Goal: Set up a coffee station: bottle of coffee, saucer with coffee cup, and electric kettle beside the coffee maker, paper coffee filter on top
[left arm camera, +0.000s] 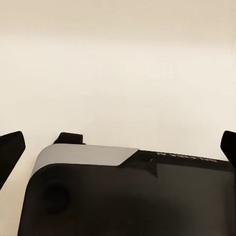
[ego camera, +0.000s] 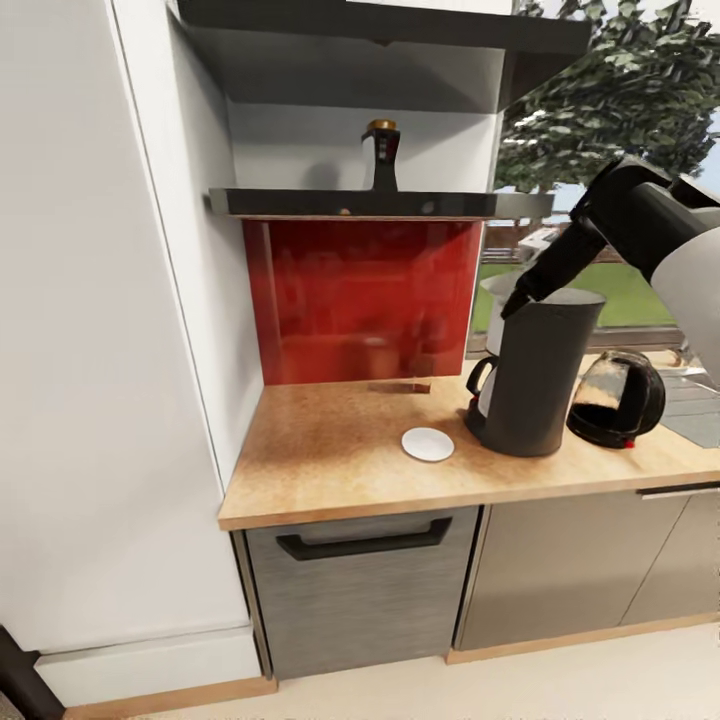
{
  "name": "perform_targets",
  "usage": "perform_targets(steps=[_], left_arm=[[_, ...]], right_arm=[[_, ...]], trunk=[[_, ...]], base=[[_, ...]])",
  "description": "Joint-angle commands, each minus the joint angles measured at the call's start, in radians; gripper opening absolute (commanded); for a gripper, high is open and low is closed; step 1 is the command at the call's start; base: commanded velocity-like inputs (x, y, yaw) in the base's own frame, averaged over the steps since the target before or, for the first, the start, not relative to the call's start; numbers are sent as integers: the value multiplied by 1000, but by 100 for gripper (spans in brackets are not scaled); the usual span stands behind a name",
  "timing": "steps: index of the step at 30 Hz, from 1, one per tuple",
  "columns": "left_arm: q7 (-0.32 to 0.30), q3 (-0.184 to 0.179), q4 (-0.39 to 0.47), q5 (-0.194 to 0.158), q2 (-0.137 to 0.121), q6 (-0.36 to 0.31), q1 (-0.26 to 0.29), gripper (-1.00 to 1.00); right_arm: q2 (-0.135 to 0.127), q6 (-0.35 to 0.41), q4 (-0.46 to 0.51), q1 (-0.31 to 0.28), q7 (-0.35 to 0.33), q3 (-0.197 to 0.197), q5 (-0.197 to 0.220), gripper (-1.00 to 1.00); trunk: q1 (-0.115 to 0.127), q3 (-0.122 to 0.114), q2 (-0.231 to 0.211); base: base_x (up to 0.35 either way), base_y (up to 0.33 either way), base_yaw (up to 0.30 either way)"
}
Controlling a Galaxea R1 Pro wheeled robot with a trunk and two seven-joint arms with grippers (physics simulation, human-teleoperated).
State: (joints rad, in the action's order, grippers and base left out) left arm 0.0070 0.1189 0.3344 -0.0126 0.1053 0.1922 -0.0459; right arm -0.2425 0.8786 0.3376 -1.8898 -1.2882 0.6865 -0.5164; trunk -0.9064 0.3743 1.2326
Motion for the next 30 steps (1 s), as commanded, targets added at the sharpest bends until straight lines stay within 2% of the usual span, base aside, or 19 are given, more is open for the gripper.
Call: perform_targets(steps=[1,5,6,7,10,11,12,13,15,16,19,21,22,23,24,25,28,29,30], left_arm=[[1,2,2,-1,1,1,0,100],[1,2,2,-1,1,1,0,100],[1,2,2,-1,1,1,0,100],[1,2,2,-1,1,1,0,100],[1,2,2,-1,1,1,0,100],[1,2,2,-1,1,1,0,100],[1,2,2,-1,1,1,0,100],[1,2,2,-1,1,1,0,100],[1,2,2,-1,1,1,0,100],[1,3,2,-1,1,1,0,100],[1,3,2,-1,1,1,0,100],[1,4,2,-1,1,1,0,100],[1,4,2,-1,1,1,0,100],[1,4,2,-1,1,1,0,100],[1,5,2,-1,1,1,0,100],[1,5,2,-1,1,1,0,100],[1,5,2,-1,1,1,0,100],[1,5,3,-2,1,1,0,100],[1,5,3,-2,1,1,0,100]], right_arm=[[-1,-15,2,5,-32,-1,-7,100],[-5,-86,5,58,-134,-1,9,100],[-7,-115,18,95,-163,-1,12,100],[-7,-115,18,95,-163,-1,12,100],[-37,-212,143,219,-202,-3,16,100],[-63,-230,251,291,-212,-3,22,100],[-77,-227,309,327,-215,-3,24,100],[-106,-201,419,397,-219,-4,28,100],[-137,-162,520,459,-221,-4,32,100],[-180,-118,654,539,-224,-5,35,100],[-216,-94,761,609,-225,-12,36,100],[-250,-78,835,690,-228,-83,45,100],[-256,-76,845,711,-228,-112,48,100],[-267,-74,859,761,-230,-177,51,100],[-273,-73,864,787,-231,-212,52,100],[-284,-73,871,840,-232,-280,53,100],[-305,-75,876,923,-233,-362,53,100],[-328,-78,875,1006,-233,-418,53,100],[-336,-81,874,1034,-233,-434,53,100]], trunk=[[0,1,1],[0,1,1],[0,1,1],[0,1,1],[0,1,1],[0,1,1],[0,1,1],[0,1,1],[0,1,1],[0,1,1],[0,1,1],[0,1,1],[0,1,1],[0,1,1],[0,1,1],[0,1,1],[0,1,1],[0,1,1],[0,1,1]], base=[[-81,0,0],[-41,0,0],[-17,0,0],[-17,0,0],[-9,0,0],[-4,0,0],[-4,0,0],[-2,0,0],[-2,0,0],[0,0,0],[0,0,0],[0,0,0],[0,0,0],[0,0,0],[0,0,0],[0,0,0],[0,0,0],[0,0,0],[0,0,0]])
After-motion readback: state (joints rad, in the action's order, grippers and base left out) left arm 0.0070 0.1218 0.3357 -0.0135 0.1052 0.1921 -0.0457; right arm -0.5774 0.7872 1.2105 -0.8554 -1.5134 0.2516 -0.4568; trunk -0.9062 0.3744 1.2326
